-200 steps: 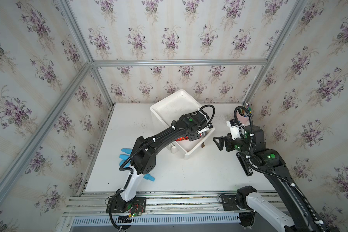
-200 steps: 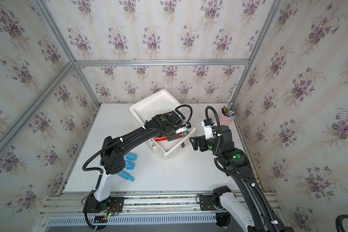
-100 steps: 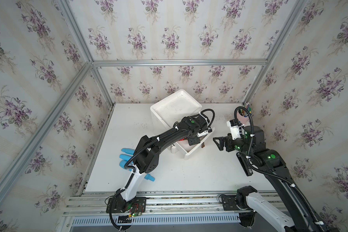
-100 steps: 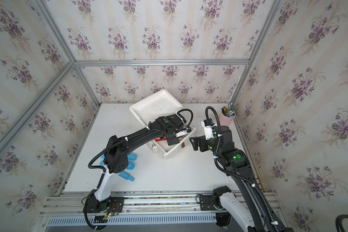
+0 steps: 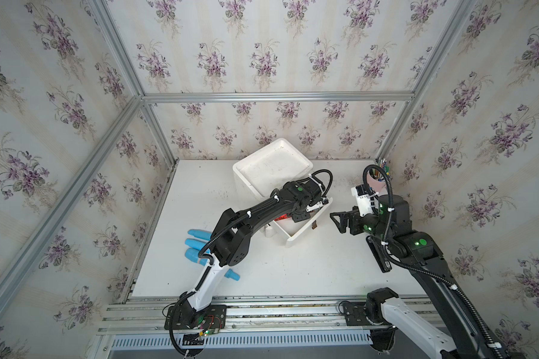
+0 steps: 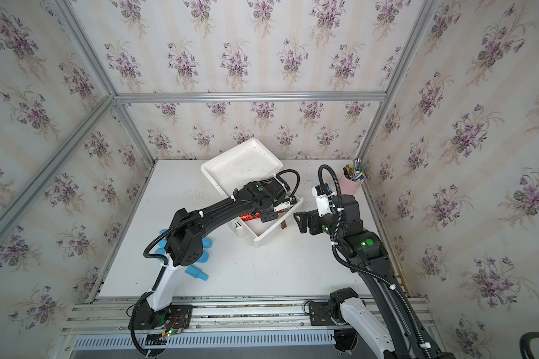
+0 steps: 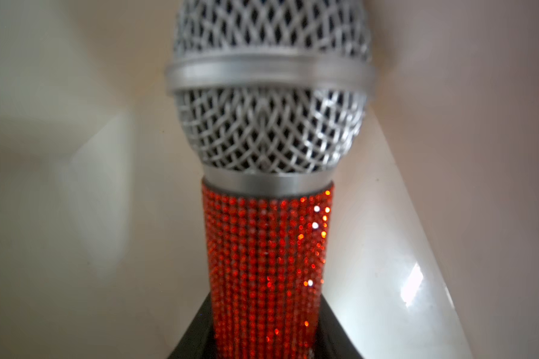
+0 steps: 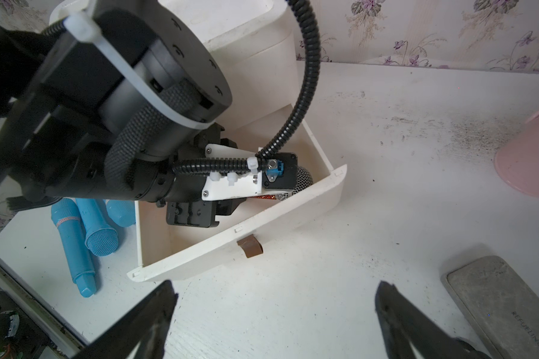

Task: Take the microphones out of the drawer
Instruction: Pick up the microphone from the drawer.

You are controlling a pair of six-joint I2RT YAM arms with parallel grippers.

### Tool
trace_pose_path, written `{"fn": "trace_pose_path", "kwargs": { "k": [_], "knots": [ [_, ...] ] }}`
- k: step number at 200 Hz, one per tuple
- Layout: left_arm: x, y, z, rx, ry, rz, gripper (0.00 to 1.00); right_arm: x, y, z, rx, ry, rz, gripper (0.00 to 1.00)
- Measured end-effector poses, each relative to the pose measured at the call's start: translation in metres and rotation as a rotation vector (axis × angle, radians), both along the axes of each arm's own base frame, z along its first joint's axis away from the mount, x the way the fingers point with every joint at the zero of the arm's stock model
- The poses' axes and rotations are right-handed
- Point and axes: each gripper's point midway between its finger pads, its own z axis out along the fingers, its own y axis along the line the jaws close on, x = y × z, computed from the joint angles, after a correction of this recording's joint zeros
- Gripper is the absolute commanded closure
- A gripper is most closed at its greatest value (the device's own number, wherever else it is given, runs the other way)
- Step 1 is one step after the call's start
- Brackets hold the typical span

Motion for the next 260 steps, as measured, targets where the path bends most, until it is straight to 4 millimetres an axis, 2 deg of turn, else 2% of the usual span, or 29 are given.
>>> {"fn": "trace_pose_path", "kwargs": {
  "k": [82,192,260],
  "knots": [
    [-0.001,0.001,0.010,-0.013,-0.007,0.003,0.99,0.000,0.000,0.001,0.001,-0.002,0.000,0.02],
    [0.002,0.008,0.039,-0.065,-0.034,0.027,1.00,-0.001,0.000,0.004,0.005,-0.013,-0.001,0.02],
    [-0.004,0.007,0.056,-0.149,0.006,0.053,1.00,-0.002,0.000,0.006,0.007,-0.017,-0.001,0.02]
  ]
}}
